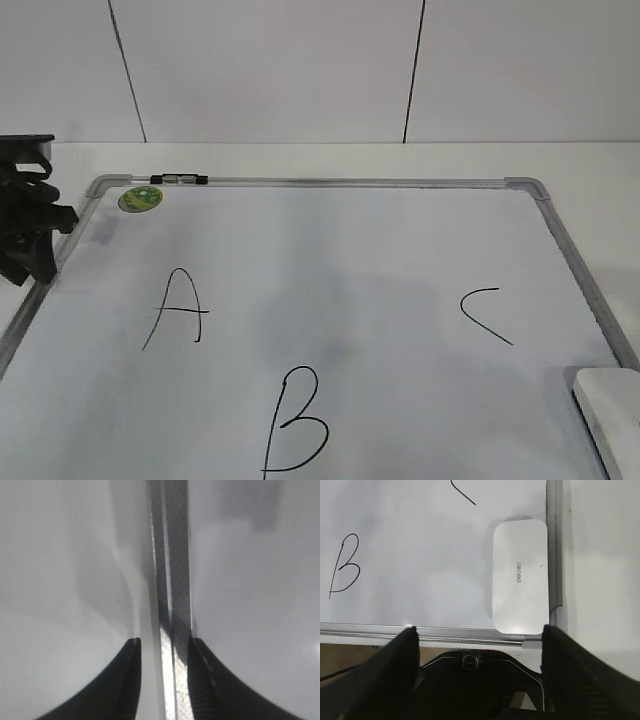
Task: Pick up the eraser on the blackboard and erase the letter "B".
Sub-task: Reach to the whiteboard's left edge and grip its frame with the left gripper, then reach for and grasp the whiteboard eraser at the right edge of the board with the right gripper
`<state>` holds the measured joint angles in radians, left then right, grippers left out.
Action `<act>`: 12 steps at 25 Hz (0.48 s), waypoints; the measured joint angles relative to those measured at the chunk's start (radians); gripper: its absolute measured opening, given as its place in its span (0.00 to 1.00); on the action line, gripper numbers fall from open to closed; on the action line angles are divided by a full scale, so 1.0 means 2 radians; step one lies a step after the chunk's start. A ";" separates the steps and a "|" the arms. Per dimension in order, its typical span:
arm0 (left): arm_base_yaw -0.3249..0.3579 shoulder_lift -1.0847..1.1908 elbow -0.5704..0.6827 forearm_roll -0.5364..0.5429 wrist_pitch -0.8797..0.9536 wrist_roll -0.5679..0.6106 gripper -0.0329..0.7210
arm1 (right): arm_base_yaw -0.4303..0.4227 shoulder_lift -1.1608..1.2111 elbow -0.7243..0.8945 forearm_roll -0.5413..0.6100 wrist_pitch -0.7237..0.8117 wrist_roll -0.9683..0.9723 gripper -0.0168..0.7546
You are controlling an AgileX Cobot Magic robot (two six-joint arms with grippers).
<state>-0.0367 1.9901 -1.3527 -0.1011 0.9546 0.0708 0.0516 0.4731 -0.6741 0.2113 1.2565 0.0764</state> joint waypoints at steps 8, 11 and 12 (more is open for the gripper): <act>0.000 0.013 -0.003 0.000 0.000 0.001 0.36 | 0.000 0.000 0.000 0.000 0.000 0.001 0.78; 0.000 0.013 -0.003 0.000 0.000 0.001 0.36 | 0.000 0.000 0.000 -0.001 -0.001 0.001 0.78; 0.000 0.013 -0.003 0.000 0.000 0.001 0.35 | 0.000 0.000 0.000 -0.002 -0.002 0.001 0.78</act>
<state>-0.0367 2.0155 -1.3589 -0.1011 0.9546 0.0723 0.0516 0.4731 -0.6741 0.2080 1.2521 0.0781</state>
